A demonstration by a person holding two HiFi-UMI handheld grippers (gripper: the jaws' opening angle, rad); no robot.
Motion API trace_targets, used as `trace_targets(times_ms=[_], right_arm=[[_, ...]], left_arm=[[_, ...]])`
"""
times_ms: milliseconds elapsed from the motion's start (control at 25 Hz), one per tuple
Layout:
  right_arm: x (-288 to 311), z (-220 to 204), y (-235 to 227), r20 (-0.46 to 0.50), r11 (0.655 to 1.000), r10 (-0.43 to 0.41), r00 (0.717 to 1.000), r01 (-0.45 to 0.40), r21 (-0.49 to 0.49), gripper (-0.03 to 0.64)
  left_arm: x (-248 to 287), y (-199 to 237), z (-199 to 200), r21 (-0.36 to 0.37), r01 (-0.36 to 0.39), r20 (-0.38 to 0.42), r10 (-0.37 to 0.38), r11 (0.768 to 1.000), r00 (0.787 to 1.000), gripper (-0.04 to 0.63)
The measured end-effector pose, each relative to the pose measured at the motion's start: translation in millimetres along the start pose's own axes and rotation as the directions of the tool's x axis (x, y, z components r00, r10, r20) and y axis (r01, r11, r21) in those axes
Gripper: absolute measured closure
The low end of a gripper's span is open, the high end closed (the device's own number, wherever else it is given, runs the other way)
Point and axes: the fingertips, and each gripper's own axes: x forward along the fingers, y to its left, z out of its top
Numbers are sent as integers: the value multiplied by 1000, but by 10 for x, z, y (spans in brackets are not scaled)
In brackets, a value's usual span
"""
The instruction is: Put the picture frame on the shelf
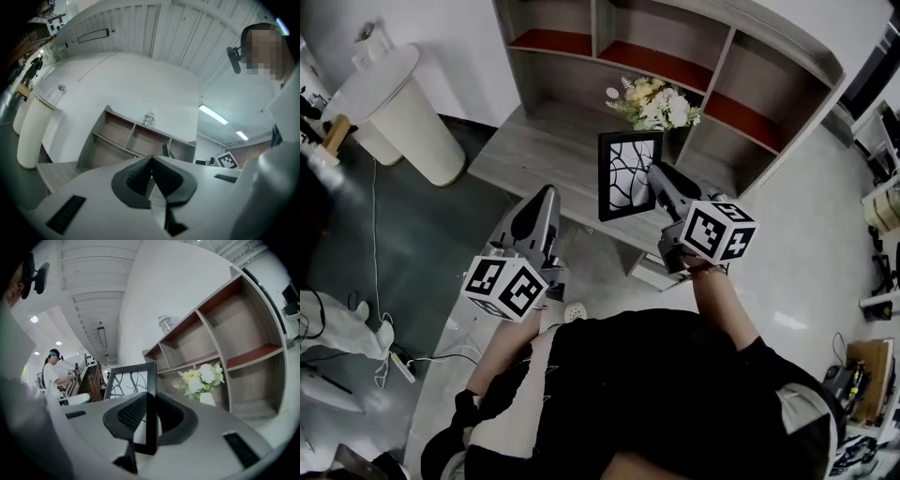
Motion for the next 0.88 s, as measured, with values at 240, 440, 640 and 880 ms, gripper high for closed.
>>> trace_targets(times_ms=[240, 440, 640, 880], right_arm=[[459, 420, -137, 31, 993, -114, 993, 114, 9, 543], [559, 595, -155, 106, 982, -183, 977, 186, -29, 543], [548, 767, -192, 173, 961, -262, 950, 273, -41, 543], [564, 1465, -321, 193, 923, -308, 932, 342, -177, 543]], left_arm=[[490, 433, 371, 2, 73, -64, -73, 997, 995, 586], [513, 768, 445, 22, 111, -83, -109, 994, 991, 586], [463, 1084, 441, 13, 146, -88, -144, 989, 986, 586], [706, 1100, 603, -24, 214, -108, -215, 977, 971, 586]])
